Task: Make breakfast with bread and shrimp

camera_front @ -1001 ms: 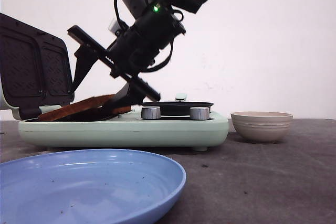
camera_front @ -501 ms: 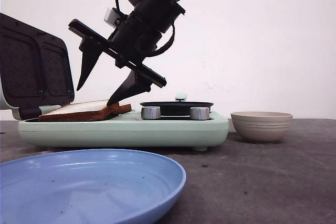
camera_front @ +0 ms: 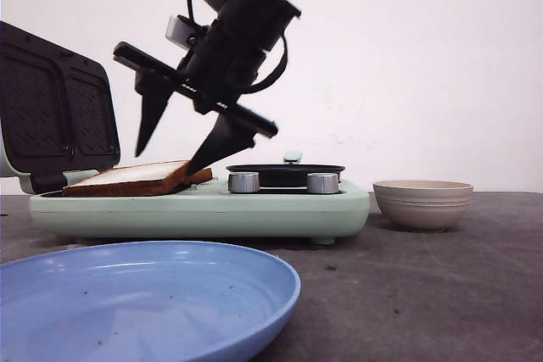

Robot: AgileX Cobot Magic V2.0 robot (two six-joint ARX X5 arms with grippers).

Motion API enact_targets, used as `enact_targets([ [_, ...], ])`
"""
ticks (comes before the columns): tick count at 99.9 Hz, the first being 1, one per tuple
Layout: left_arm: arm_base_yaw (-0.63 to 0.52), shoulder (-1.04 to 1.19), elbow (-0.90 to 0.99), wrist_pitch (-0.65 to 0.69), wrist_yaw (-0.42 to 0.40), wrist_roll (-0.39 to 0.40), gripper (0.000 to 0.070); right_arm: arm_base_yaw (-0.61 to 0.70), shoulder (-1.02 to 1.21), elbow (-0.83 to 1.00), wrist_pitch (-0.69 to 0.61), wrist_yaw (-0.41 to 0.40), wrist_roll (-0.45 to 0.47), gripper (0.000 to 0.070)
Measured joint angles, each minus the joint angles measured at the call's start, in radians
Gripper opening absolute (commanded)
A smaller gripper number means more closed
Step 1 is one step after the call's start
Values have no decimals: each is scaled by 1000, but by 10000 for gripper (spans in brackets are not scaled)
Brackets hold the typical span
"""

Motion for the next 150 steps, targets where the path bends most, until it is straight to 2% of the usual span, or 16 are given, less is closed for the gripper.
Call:
enact_targets([
  [22,0,0,0,-2,-1,17,511,-54,-164,3,-66,137,-92,371],
  [39,0,0,0,-3,-1,21,511,-92,-269,4,-145,296,-164,371],
  [64,0,0,0,-3,-2,24,512,-114,-387,4,-225,367,-276,370],
  [78,0,0,0,-3,-3,24,512,-151,-434,-10,-244,369,-300,370],
  [91,0,0,0,-3,-3,24,512,-190,-513,-107,-224,365,-305,369],
  [107,0,0,0,-3,-3,24,512,-227,-664,-314,-99,327,-309,369],
  [128,0,0,0,-3,-3,24,512,-240,-932,-635,70,237,-337,369],
  [150,0,0,0,-3,-2,24,511,-238,-1197,-936,165,232,-341,368],
])
